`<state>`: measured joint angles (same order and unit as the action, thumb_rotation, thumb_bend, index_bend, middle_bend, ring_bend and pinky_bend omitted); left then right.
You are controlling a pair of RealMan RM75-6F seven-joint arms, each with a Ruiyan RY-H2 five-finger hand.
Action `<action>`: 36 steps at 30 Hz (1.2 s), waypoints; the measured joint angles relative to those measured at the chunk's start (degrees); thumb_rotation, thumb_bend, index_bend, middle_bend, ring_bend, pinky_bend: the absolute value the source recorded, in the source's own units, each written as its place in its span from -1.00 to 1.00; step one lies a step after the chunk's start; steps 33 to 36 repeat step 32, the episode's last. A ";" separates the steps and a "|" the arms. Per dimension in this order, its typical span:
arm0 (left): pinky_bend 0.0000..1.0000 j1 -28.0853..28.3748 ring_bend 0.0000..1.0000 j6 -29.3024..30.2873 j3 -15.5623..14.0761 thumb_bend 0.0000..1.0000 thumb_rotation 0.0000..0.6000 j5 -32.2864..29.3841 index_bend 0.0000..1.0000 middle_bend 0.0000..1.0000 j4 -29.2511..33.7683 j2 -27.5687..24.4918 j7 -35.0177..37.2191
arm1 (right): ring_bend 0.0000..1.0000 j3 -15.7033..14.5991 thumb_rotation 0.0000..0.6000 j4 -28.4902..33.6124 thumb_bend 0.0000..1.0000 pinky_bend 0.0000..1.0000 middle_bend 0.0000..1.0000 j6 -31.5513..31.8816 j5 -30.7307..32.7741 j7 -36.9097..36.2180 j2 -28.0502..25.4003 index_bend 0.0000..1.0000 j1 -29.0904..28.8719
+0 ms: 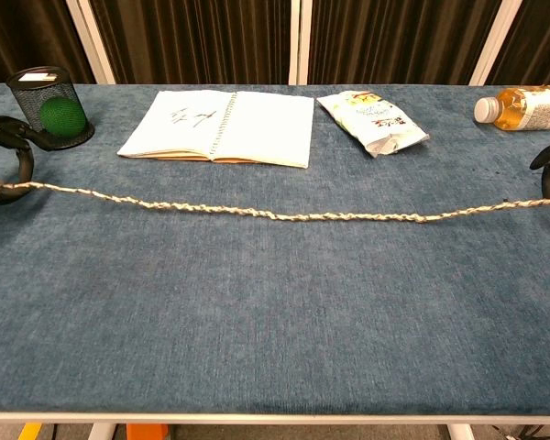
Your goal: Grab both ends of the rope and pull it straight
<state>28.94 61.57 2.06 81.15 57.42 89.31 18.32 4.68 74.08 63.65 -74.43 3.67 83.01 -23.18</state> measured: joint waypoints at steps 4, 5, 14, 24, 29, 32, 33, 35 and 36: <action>-1.00 -0.06 -1.00 -0.41 -0.43 -0.27 1.00 0.49 -0.12 -0.69 -0.77 0.43 -1.19 | -1.00 -0.26 1.00 -0.57 -0.18 -1.00 -0.72 -1.37 0.33 0.46 0.35 -0.29 -0.07; -1.00 -0.08 -1.00 -0.49 -0.50 -0.28 1.00 0.56 -0.27 -0.71 -0.61 0.34 -1.53 | -1.00 -0.33 1.00 -0.26 -0.23 -1.00 -0.74 -1.56 0.40 0.64 0.12 -0.41 -0.02; -1.00 -1.39 -1.00 1.22 0.56 -0.48 1.00 -0.55 -0.69 -0.78 5.90 -4.19 -4.31 | -1.00 0.73 1.00 5.68 -0.36 -1.00 -0.80 4.09 -0.24 0.65 -5.19 -0.78 2.29; -1.00 -9.44 -1.00 13.42 2.87 -0.56 1.00 -4.64 -0.65 -0.78 18.84 -14.48 -12.18 | -1.00 0.74 1.00 16.32 -0.32 -1.00 -0.77 15.94 -4.28 -1.59 -17.19 -0.74 9.26; -1.00 -13.98 -1.00 18.61 2.53 -0.58 1.00 -5.86 -0.65 -0.78 25.64 -18.19 -17.01 | -1.00 -0.45 1.00 21.65 -0.31 -1.00 -0.77 20.38 -5.95 -0.77 -21.19 -0.70 13.32; -1.00 -16.87 -1.00 21.96 1.81 -0.59 1.00 -5.87 -0.65 -0.78 29.51 -19.47 -20.18 | -1.00 -1.38 1.00 23.24 -0.30 -1.00 -0.77 22.01 -7.71 -0.57 -21.76 -0.70 14.79; -1.00 -16.87 -1.00 21.96 1.81 -0.59 1.00 -5.87 -0.65 -0.78 29.51 -19.47 -20.18 | -1.00 -1.38 1.00 23.24 -0.30 -1.00 -0.77 22.01 -7.71 -0.57 -21.76 -0.70 14.79; -1.00 -16.87 -1.00 21.96 1.81 -0.59 1.00 -5.87 -0.65 -0.78 29.51 -19.47 -20.18 | -1.00 -1.38 1.00 23.24 -0.30 -1.00 -0.77 22.01 -7.71 -0.57 -21.76 -0.70 14.79; -1.00 -16.87 -1.00 21.96 1.81 -0.59 1.00 -5.87 -0.65 -0.78 29.51 -19.47 -20.18 | -1.00 -1.38 1.00 23.24 -0.30 -1.00 -0.77 22.01 -7.71 -0.57 -21.76 -0.70 14.79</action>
